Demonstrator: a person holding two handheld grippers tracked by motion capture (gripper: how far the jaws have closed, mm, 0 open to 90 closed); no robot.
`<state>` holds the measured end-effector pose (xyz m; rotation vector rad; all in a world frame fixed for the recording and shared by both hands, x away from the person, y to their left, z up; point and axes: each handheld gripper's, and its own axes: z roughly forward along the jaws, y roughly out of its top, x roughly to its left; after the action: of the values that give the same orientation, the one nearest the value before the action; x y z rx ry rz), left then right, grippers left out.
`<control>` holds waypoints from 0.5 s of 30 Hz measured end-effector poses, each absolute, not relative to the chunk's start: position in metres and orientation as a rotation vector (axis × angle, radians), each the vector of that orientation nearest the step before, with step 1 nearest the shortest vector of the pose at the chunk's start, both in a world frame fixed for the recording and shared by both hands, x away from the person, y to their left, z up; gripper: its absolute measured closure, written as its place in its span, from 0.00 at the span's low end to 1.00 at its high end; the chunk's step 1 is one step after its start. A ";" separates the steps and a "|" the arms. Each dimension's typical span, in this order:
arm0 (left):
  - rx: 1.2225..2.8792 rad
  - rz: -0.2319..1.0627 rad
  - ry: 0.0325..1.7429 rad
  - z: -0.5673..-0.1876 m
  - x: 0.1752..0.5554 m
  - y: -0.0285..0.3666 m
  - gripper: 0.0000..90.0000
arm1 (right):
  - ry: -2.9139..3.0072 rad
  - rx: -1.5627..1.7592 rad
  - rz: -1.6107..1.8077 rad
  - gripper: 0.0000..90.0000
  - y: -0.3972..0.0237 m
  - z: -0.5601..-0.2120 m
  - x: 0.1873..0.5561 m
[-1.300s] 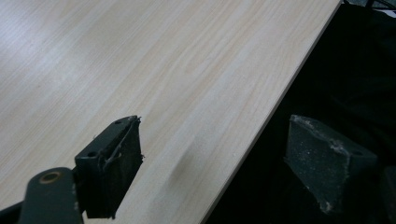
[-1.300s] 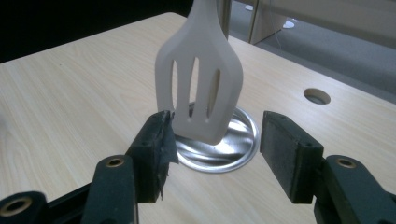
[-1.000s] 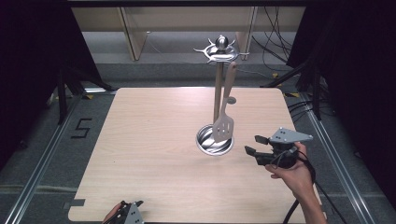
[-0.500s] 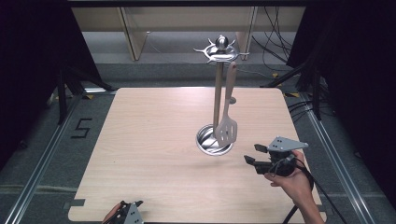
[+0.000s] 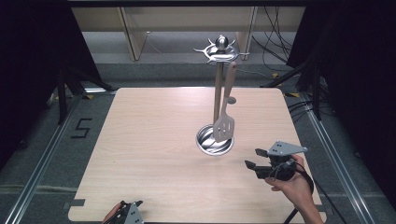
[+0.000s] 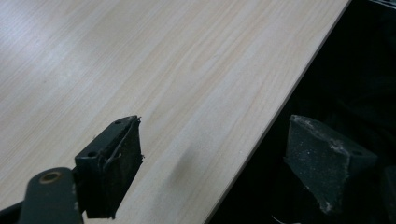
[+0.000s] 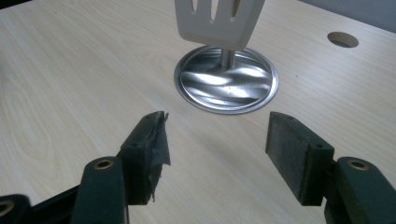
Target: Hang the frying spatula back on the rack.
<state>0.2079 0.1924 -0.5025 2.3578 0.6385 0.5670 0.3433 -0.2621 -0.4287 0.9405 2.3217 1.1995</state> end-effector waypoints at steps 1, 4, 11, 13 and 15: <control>2.357 0.569 0.638 -0.502 0.208 0.192 0.20 | 2.319 0.997 1.201 0.43 -0.261 -0.430 0.341; 2.360 0.577 0.641 -0.503 0.208 0.193 0.20 | 2.336 1.031 1.204 0.43 -0.260 -0.433 0.340; 2.354 0.573 0.641 -0.503 0.207 0.194 0.20 | 2.339 1.009 1.189 0.42 -0.260 -0.437 0.339; 2.356 0.569 0.637 -0.503 0.207 0.194 0.20 | 2.340 1.037 1.191 0.42 -0.259 -0.437 0.336; 2.359 0.575 0.637 -0.503 0.207 0.194 0.20 | 2.346 1.003 1.179 0.42 -0.260 -0.437 0.336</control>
<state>0.2074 0.1939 -0.5031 2.3593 0.6373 0.5755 0.3362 -0.2598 -0.4373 1.0027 2.3455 1.1794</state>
